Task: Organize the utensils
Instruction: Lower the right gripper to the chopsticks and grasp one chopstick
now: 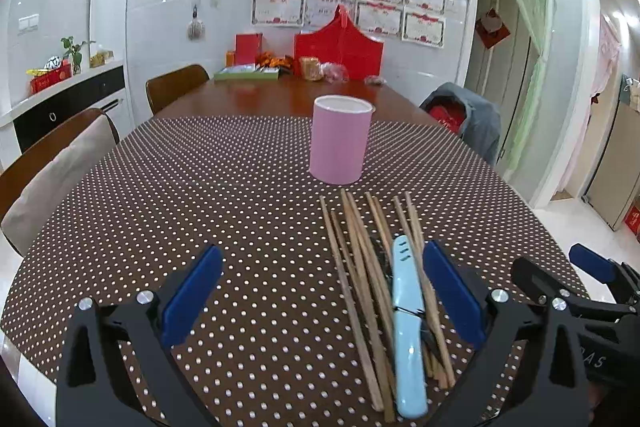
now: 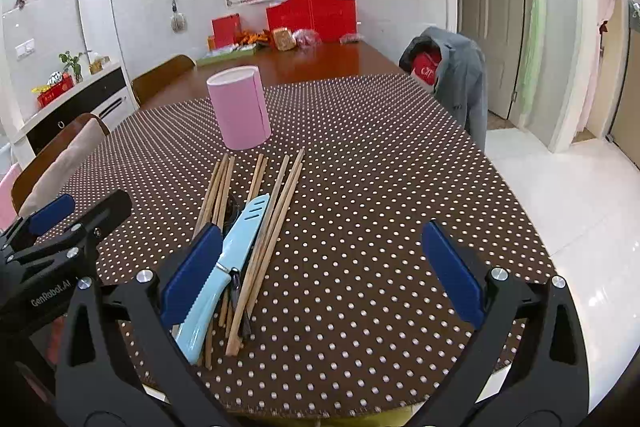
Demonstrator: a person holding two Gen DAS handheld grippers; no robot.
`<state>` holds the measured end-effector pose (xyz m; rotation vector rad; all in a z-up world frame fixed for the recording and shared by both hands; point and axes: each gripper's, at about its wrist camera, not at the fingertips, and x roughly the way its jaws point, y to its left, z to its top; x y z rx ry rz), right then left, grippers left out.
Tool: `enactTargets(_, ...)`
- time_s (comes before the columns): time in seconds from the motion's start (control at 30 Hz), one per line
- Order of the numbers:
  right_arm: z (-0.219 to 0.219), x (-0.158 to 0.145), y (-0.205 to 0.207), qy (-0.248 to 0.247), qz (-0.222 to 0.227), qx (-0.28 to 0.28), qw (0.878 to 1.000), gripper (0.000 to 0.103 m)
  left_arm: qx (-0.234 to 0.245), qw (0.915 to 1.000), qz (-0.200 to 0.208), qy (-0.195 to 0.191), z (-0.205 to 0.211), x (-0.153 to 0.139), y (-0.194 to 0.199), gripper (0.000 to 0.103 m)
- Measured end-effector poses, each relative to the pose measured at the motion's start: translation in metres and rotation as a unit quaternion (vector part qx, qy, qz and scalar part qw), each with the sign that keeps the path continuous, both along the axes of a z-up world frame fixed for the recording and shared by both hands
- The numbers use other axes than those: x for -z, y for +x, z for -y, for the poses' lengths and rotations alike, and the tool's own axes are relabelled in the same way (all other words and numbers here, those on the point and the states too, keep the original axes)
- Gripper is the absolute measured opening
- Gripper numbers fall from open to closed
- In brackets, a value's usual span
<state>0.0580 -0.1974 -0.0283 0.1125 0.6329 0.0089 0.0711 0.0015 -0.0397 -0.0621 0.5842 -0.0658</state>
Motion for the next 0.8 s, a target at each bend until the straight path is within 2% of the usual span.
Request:
enactTargets(0.37, -0.005, 0.029, 0.074, -0.015, -0.070, 0.008, 0.997, 0.098, 0.000, 0.9952, -0.096, -0.015, -0.010, 0.039, 0.076, 0.098)
enactTargets(0.67, -0.008, 0.057, 0.116, -0.030, -0.127, 0.016, 0.991, 0.097, -0.010, 0.9872, -0.158, -0.020, -0.012, 0.066, 0.121, 0.098)
enactTargets(0.8, -0.008, 0.067, 0.131, -0.033, -0.145, 0.019, 0.989, 0.097, -0.014, 0.9847, -0.172, -0.019, -0.014, 0.074, 0.129, 0.098)
